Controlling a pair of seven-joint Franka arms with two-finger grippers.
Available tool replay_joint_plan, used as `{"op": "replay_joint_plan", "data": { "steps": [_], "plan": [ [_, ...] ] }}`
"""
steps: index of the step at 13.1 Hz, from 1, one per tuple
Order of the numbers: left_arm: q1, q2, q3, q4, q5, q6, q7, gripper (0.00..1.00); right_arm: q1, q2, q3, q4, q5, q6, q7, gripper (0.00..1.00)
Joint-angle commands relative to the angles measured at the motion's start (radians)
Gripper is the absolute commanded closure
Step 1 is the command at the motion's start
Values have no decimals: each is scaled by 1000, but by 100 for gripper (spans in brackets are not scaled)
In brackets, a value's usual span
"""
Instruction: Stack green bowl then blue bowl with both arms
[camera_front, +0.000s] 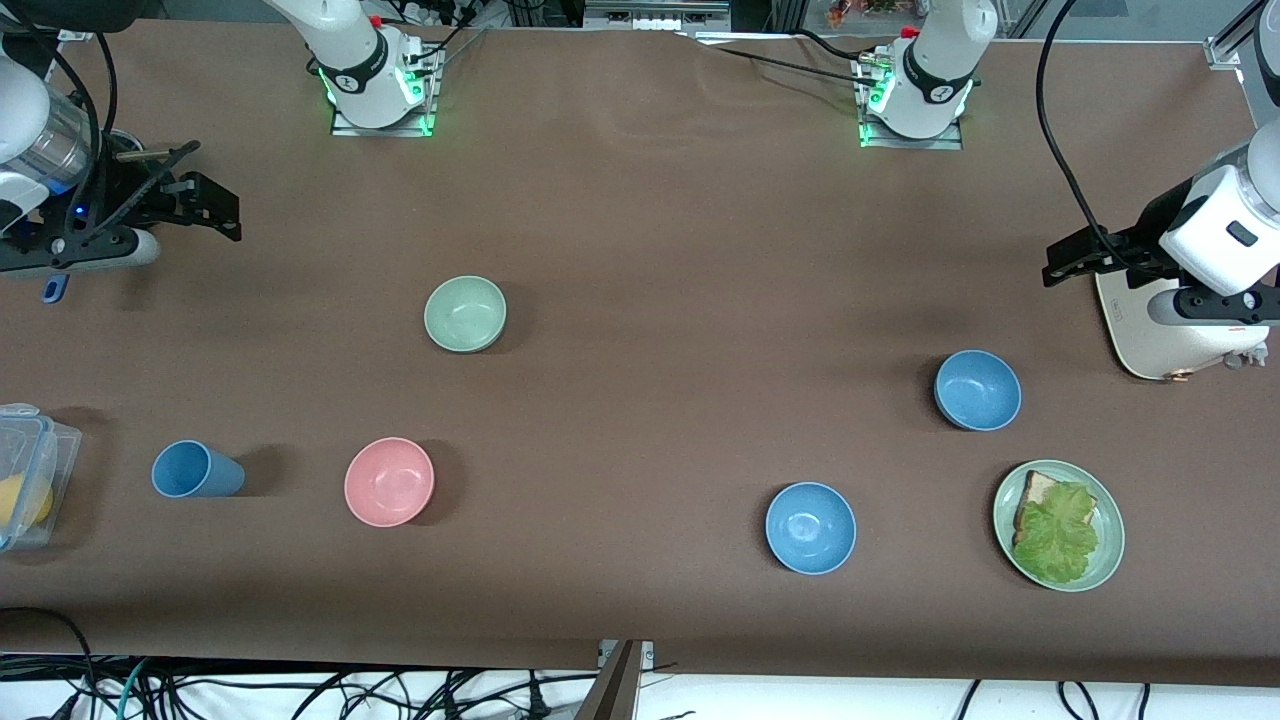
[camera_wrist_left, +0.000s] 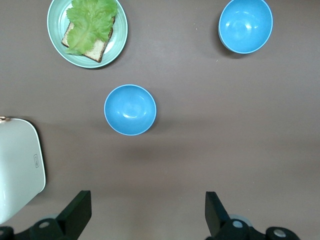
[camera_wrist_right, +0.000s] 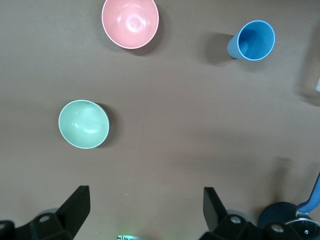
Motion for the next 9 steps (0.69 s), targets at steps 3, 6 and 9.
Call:
{"op": "replay_joint_plan", "data": {
  "steps": [3, 6, 9],
  "plan": [
    [-1, 13, 0, 33, 3, -18, 17, 0, -1, -10, 6, -4, 41, -4, 6, 0],
    [-1, 15, -1, 33, 3, -18, 17, 0, 3, -7, 8, -53, 68, 11, 9, 0],
    [1, 13, 0, 33, 3, -18, 18, 0, 19, -23, 15, -277, 106, 217, 38, 1]
  ]
}}
